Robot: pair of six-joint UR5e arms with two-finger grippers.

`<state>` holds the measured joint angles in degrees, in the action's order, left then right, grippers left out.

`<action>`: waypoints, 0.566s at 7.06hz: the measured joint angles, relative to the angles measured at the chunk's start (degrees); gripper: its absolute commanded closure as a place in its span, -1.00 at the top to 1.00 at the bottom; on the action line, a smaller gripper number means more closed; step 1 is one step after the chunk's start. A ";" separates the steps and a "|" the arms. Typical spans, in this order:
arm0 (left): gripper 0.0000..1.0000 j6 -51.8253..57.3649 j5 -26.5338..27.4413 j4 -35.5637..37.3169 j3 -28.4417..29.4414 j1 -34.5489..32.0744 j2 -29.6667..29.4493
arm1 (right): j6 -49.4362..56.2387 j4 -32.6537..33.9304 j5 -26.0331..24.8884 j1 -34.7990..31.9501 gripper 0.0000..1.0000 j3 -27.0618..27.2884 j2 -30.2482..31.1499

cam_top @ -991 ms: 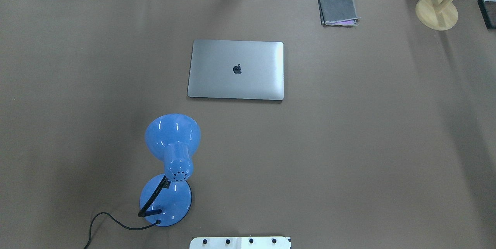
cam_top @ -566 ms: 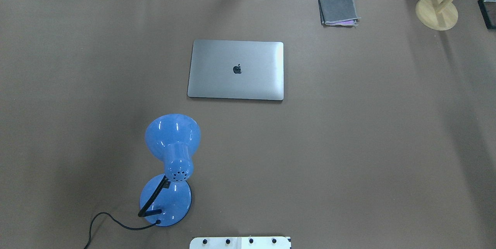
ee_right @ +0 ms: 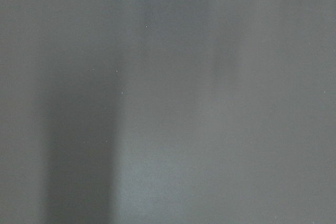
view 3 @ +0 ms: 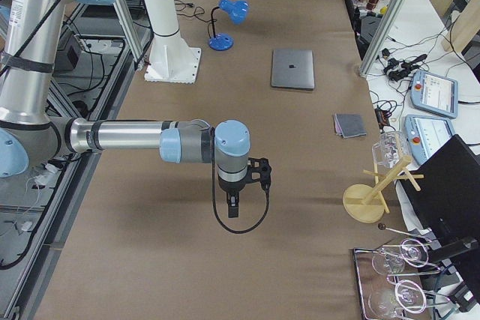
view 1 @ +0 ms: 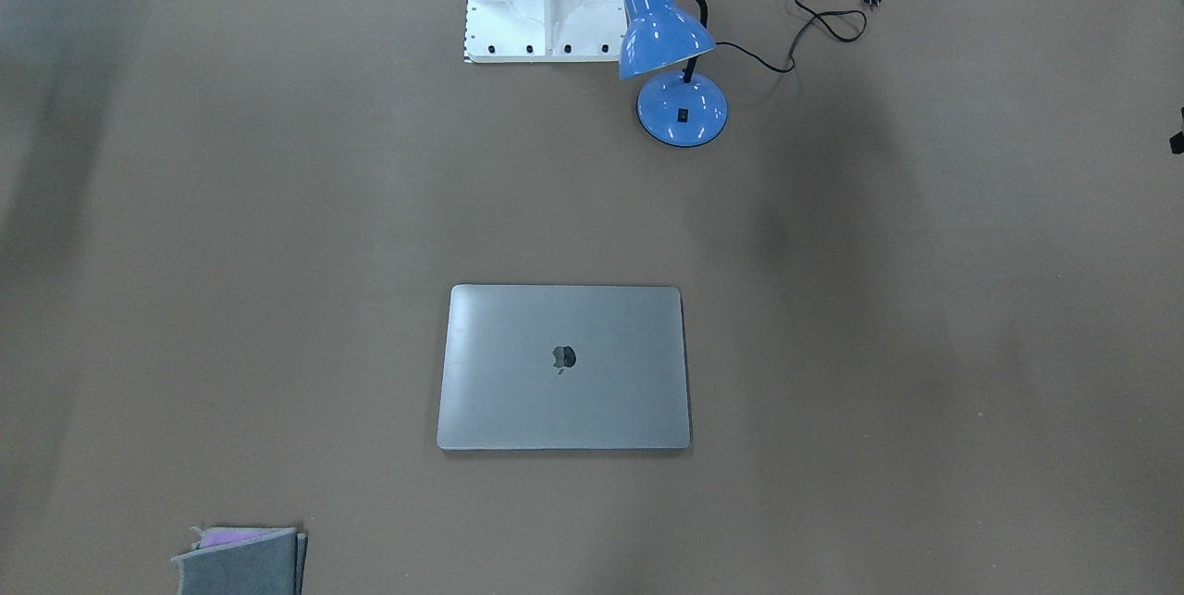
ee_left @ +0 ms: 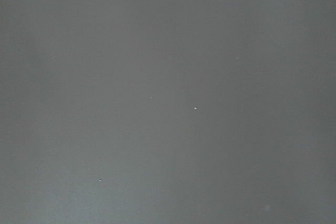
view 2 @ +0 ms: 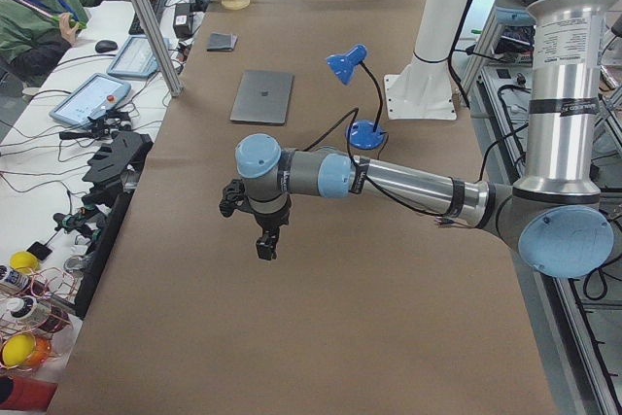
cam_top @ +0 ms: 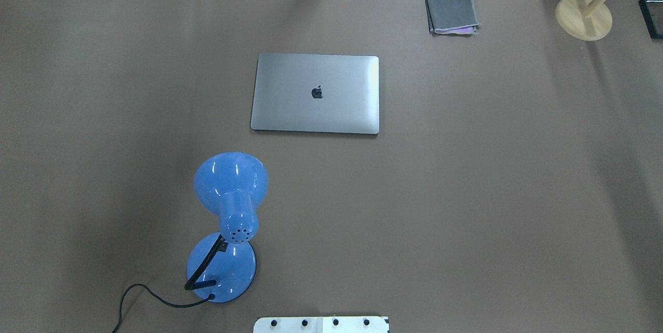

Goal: Close laptop

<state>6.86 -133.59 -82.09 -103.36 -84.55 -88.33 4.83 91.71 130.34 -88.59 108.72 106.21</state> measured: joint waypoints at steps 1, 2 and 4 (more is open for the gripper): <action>0.98 0.00 -0.02 -0.02 -0.03 0.00 0.11 | 0.00 -0.02 0.00 0.00 1.00 0.00 0.03; 0.98 0.00 -0.06 -0.06 -0.15 0.01 0.33 | 0.00 -0.02 0.00 0.00 1.00 0.00 0.04; 0.98 0.00 -0.08 -0.08 -0.39 0.02 0.57 | 0.02 0.04 0.00 0.00 1.00 0.00 0.10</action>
<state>6.86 -133.68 -82.17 -103.75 -84.53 -87.76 4.85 91.75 130.34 -88.59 108.72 106.32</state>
